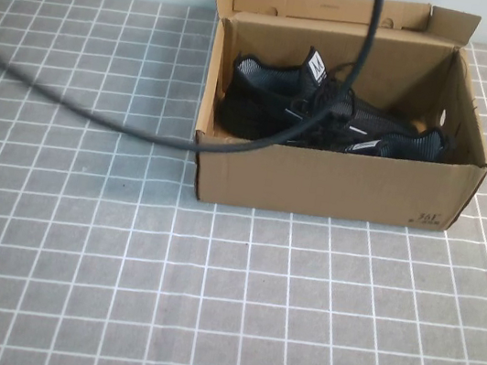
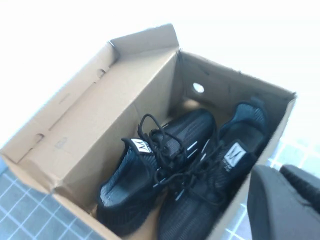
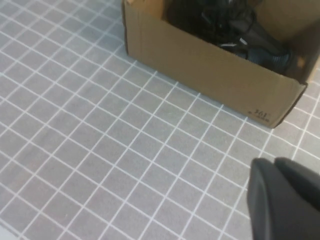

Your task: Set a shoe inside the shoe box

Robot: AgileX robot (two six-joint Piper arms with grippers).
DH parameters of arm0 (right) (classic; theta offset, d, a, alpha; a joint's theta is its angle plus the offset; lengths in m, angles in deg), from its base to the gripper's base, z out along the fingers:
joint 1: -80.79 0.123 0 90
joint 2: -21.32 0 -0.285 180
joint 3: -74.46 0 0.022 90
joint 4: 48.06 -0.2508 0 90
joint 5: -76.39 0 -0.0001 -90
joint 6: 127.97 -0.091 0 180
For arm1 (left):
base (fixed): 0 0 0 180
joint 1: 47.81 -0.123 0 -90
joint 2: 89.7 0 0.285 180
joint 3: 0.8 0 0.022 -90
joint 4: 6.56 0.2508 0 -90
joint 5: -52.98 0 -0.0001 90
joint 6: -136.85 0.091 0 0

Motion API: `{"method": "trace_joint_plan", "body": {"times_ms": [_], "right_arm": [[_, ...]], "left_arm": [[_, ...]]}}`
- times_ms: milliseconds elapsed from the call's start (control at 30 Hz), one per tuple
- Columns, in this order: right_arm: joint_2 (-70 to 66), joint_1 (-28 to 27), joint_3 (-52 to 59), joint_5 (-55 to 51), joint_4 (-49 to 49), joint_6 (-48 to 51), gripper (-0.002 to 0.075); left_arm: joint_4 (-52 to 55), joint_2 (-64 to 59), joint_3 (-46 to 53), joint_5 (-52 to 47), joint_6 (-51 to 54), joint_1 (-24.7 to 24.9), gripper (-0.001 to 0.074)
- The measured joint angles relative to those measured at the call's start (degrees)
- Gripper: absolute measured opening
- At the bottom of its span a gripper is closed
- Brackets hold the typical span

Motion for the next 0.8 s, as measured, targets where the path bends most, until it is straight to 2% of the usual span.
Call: {"method": "trace_joint_plan", "body": {"times_ms": [167, 433, 600, 800], "right_arm": [[10.4, 0.0, 4.0, -1.9, 0.0, -1.6, -0.0016], [22.5, 0.0, 8.9, -0.9, 0.1, -4.2, -0.0016], [25.5, 0.0, 12.3, 5.7, 0.2, -5.0, -0.0016], [25.6, 0.0, 19.8, 18.7, -1.2, -5.3, -0.0016]], "left_arm": [[0.4, 11.6, 11.7, 4.3, -3.2, 0.0, 0.0000], [0.2, 37.4, 48.8, 30.6, -4.6, 0.0, -0.0001], [-0.7, 54.8, 71.9, 47.8, -4.6, 0.0, -0.0001], [-4.4, 72.9, 92.7, 62.2, -4.6, 0.0, -0.0001]]}}
